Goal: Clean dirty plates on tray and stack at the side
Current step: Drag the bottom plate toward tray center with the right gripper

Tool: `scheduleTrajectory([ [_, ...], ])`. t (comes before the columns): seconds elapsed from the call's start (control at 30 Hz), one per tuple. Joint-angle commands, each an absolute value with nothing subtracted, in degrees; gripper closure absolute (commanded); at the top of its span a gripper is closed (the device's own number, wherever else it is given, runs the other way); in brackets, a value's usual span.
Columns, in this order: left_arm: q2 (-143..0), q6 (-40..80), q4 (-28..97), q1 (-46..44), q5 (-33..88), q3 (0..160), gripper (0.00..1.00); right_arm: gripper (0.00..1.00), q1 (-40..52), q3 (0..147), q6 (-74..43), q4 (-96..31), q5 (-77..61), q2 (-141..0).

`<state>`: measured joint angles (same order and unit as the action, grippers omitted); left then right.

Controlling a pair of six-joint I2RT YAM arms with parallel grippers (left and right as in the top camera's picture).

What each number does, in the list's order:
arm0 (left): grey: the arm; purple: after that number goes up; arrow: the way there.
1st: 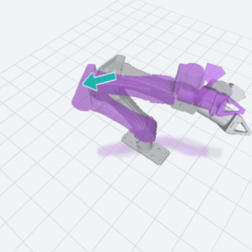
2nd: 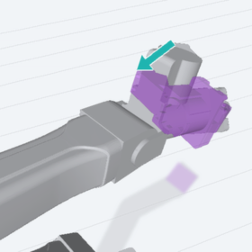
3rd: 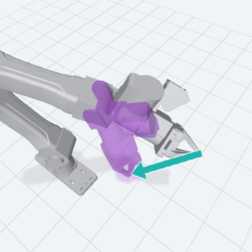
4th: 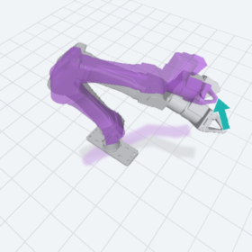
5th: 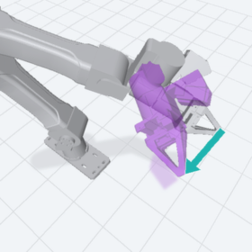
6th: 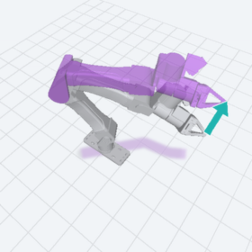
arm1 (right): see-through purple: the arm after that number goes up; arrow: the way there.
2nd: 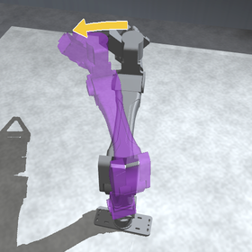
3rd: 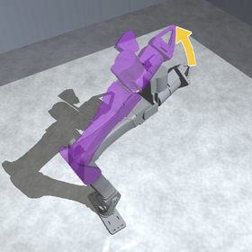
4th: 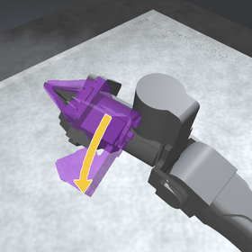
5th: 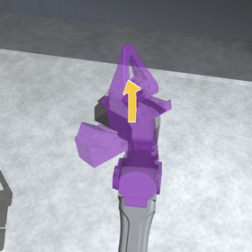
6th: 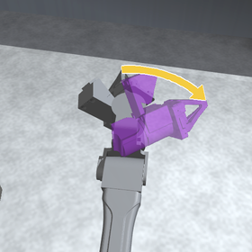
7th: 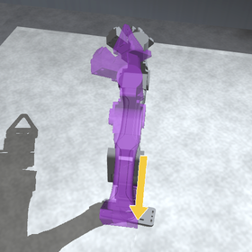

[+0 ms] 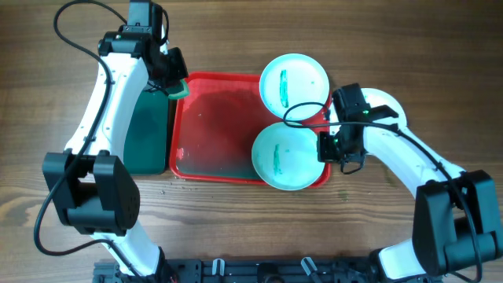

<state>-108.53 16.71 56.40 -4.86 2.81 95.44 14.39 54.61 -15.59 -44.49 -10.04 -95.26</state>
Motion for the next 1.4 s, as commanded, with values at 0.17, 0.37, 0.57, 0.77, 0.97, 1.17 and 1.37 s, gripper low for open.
scheduleTrajectory([
  [0.17, -107.70, 17.41, 56.25, -5.04, 2.07, 96.33, 0.96, 0.96, 23.31, 59.83, -23.24, -47.03, -13.98, -95.46],
  [0.37, -107.70, 17.41, 56.25, -5.04, 2.07, 96.33, 0.96, 0.96, 30.15, 68.58, -35.90, -42.65, -11.05, -96.66],
  [0.57, -107.70, 17.41, 56.27, -5.04, 2.07, 96.33, 0.96, 0.96, 32.69, 68.75, -42.15, -35.99, -10.59, -103.68],
  [0.77, -107.70, 17.43, 56.45, -5.04, 2.48, 96.33, 0.96, 0.66, 31.57, 68.86, -42.59, -35.86, -12.47, -105.71],
  [0.97, -108.05, 17.39, 55.81, -5.04, 3.77, 95.18, 0.96, 0.71, 29.76, 77.06, -39.44, -38.65, -16.84, -115.61],
  [1.17, -108.77, 17.41, 55.57, -5.04, 3.84, 94.72, 0.96, 0.82, 29.95, 79.68, -39.03, -38.59, -18.11, -118.41],
  [1.37, -108.81, 17.39, 56.49, -5.04, 4.01, 94.72, 0.96, 0.96, 31.57, 79.66, -41.95, -36.01, -17.74, -118.80],
])
